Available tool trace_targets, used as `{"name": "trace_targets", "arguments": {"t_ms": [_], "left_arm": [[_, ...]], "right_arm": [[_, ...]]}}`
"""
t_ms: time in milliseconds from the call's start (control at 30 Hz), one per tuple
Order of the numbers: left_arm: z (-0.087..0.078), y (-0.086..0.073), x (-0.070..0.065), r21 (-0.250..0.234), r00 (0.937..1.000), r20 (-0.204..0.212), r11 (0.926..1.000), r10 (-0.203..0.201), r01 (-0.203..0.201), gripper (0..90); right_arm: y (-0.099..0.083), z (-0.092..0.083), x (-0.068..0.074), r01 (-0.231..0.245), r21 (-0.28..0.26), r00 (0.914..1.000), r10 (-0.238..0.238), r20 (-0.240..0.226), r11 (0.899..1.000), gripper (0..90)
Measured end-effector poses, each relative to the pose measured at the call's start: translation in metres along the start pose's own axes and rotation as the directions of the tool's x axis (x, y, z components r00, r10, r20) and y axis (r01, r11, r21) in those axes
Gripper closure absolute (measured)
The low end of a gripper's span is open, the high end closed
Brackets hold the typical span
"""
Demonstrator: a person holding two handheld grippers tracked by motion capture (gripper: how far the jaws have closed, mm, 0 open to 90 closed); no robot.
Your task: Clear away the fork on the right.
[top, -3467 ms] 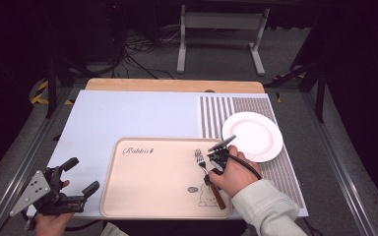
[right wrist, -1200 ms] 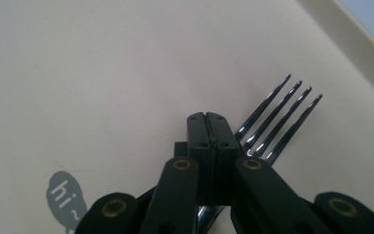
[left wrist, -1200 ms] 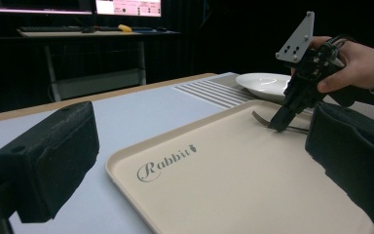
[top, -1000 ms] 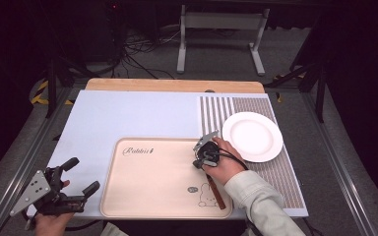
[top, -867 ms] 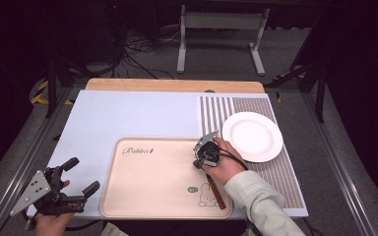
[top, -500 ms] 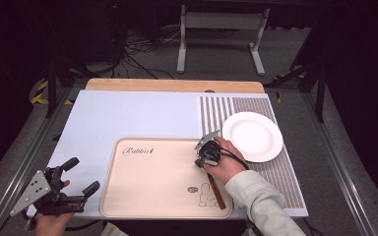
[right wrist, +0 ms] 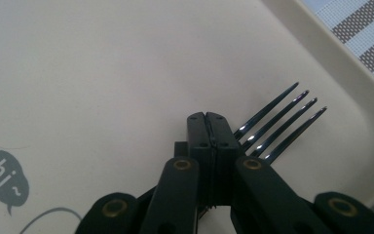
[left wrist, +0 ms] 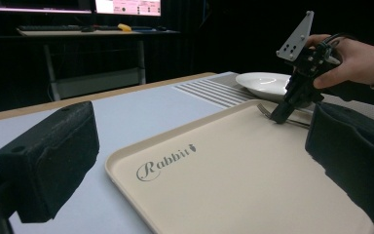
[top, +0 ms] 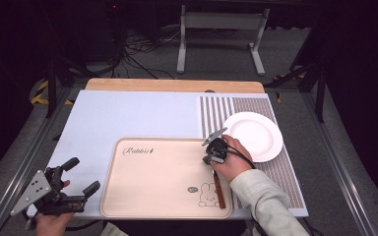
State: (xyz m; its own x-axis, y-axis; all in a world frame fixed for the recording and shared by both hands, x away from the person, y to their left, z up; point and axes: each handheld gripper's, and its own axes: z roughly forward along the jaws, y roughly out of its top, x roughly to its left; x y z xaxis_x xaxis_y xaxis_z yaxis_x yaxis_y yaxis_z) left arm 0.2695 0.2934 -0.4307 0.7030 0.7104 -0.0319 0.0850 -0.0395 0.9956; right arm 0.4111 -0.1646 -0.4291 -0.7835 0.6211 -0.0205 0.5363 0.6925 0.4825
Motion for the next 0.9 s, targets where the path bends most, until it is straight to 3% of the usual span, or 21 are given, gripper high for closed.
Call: {"name": "trace_targets", "arguments": {"t_ms": [333,533,733,833,867,900], "left_arm": [[0.0,0.0,0.0,0.001,1.0,-0.002,1.0,-0.002,0.002,0.0],[0.0,0.0,0.0,0.001,1.0,-0.002,1.0,-0.002,0.002,0.0],[0.0,0.0,0.0,0.001,1.0,-0.001,1.0,0.001,-0.001,0.0],[0.0,0.0,0.0,0.0,1.0,0.0,1.0,-0.002,0.002,0.0],[0.0,0.0,0.0,0.0,1.0,0.0,1.0,-0.002,0.002,0.0],[0.0,0.0,0.0,0.0,1.0,0.0,1.0,-0.002,0.002,0.0]], "right_arm": [[-0.008,-0.006,-0.009,-0.054,0.013,0.998,0.053,0.034,0.998,90.0],[-0.011,-0.007,-0.011,-0.057,0.001,0.9978,0.057,0.032,0.998,90.0],[-0.008,-0.021,-0.008,-0.039,-0.085,0.9989,0.041,0.021,0.996,85.7],[-0.008,-0.036,-0.009,-0.018,-0.166,0.9992,0.024,0.032,0.986,70.8],[-0.008,-0.036,-0.009,-0.018,-0.166,0.9992,0.024,0.032,0.986,70.8],[-0.009,-0.042,-0.009,-0.014,-0.192,0.999,0.022,0.04,0.981,64.6]]}}
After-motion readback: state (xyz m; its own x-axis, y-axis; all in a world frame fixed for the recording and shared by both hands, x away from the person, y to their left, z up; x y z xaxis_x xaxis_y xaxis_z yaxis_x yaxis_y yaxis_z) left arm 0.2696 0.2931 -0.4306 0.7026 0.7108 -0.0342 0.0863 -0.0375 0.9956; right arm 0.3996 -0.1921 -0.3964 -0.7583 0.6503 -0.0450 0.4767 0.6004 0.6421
